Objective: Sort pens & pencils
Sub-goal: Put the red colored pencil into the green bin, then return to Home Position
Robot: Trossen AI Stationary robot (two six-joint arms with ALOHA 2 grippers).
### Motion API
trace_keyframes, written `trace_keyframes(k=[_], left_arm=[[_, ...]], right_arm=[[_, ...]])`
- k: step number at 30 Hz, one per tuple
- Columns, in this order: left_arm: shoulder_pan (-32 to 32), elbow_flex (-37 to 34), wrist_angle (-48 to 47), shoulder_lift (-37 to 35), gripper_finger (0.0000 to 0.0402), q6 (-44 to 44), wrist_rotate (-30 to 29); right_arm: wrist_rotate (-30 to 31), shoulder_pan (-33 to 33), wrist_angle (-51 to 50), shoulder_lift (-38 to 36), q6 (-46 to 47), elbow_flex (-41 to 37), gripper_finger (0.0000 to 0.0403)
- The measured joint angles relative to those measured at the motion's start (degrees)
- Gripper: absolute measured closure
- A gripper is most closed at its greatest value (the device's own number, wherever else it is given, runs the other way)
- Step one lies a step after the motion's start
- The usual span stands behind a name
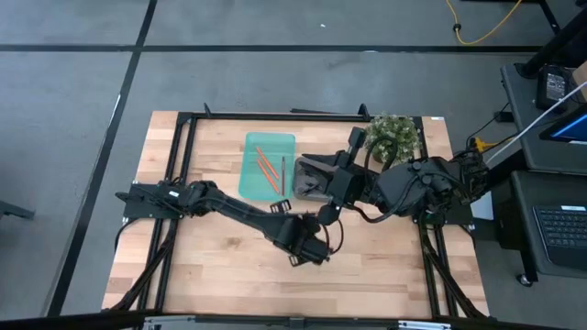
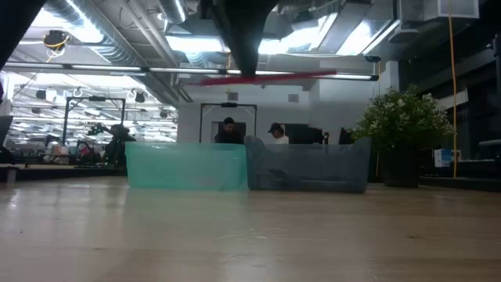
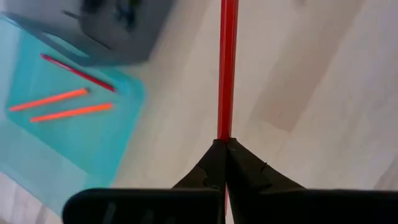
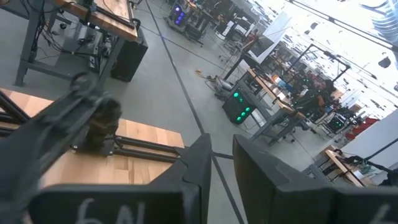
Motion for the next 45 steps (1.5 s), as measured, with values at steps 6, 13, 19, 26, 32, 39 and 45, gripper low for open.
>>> trace_keyframes(k=[6,13,19,26,32,39,45], left_arm=[[4.4,-5.6,0.3,-5.6,0.0401,0.6,-1.3],[13.4,-27.6,-0.2,-19.4,0.0401,-4.8,-1.0],[21.9,-42.2,6.9,-28.3,0.0401,-5.1,2.5],[25.2,-45.4,12.7,-30.5,0.0401,-1.9,4.9],[24.0,-42.7,12.5,-30.5,0.0401,-0.5,3.0],[21.1,-42.0,12.2,-30.6,0.0401,-1.1,2.6],[10.0,-42.0,13.6,-30.6,0.0401,-1.5,-1.1]], right_arm=[[0.3,1.1,-1.3,0.0,0.4,0.0,0.0334],[8.5,3.6,-3.9,0.0,0.0,0.0,0.0334],[9.5,4.1,-3.4,0.0,-1.0,0.0,0.0334],[9.5,4.0,-4.2,0.0,-1.2,0.0,0.0334],[9.5,3.3,-4.7,0.0,-1.2,0.0,0.0334],[9.5,3.6,-6.2,0.0,0.4,0.0,0.0334],[8.6,3.8,-10.3,0.0,4.3,0.0,0.0334]])
